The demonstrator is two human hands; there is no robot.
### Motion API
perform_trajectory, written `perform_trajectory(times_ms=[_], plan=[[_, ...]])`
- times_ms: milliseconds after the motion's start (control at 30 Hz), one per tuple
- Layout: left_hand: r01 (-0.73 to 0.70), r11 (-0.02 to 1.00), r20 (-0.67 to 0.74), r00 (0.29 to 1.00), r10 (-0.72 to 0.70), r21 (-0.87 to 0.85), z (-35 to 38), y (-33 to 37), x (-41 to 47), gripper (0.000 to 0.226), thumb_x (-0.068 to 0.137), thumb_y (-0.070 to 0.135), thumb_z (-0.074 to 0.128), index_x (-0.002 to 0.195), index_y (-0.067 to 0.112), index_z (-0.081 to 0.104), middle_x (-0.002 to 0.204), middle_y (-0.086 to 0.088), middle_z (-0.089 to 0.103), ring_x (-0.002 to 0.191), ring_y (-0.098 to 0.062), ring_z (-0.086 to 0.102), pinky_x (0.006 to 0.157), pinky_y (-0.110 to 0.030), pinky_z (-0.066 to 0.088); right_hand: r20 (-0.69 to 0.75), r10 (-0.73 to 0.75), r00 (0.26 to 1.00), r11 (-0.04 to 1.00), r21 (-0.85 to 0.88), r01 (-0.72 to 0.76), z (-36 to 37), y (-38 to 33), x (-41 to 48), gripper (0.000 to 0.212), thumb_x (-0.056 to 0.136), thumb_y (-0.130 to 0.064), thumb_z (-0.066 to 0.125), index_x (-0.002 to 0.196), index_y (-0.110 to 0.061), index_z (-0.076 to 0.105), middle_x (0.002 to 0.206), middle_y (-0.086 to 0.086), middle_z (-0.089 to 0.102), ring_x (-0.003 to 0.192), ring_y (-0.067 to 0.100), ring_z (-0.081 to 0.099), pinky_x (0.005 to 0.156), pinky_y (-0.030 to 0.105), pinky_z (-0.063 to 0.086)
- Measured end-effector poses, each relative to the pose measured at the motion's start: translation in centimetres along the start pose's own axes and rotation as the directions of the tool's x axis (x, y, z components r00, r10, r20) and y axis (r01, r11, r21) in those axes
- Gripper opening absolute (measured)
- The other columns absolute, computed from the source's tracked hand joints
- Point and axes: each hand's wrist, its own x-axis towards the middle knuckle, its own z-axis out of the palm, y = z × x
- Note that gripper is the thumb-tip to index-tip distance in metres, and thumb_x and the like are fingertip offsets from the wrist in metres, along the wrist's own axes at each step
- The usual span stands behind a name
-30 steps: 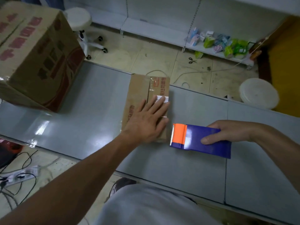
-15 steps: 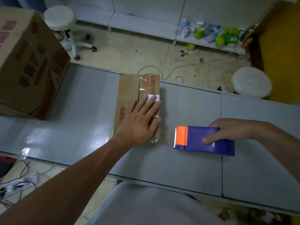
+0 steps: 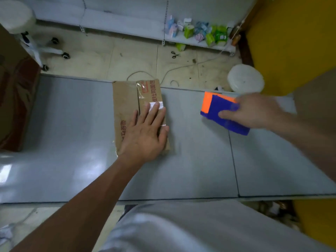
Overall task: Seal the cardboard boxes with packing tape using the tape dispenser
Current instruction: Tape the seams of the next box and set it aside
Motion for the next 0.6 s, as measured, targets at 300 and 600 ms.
perform_trajectory(times_ms=[300,600], plan=[[-0.021,1.000,0.049,0.999,0.021,-0.007,-0.4,-0.1,-0.2,0.069,0.094,0.052,0.005,0.157,0.025,0.014,0.165,0.006,0.005,0.151,-0.016,-0.004,0.121,-0.041,-0.004,-0.364,0.097,0.926,0.984,0.172,-0.036,15.6,-2.2,-5.2,0.048,0.084,-0.053,0.064,0.083,-0.007,0.053,0.064,0.016,0.061,0.060,0.036,0.062,0.053,0.031,0.035],[-0.022,0.999,0.070,0.997,0.025,-0.045,-0.6,-0.2,-0.1,0.070,0.092,0.055,0.001,0.156,0.028,0.015,0.164,0.008,0.004,0.151,-0.013,-0.006,0.120,-0.039,-0.005,-0.390,0.004,0.921,0.971,0.222,0.090,16.9,-1.1,-4.5,0.050,0.081,-0.048,0.069,0.093,-0.001,0.059,0.091,0.018,0.062,0.089,0.037,0.060,0.066,0.040,0.050]])
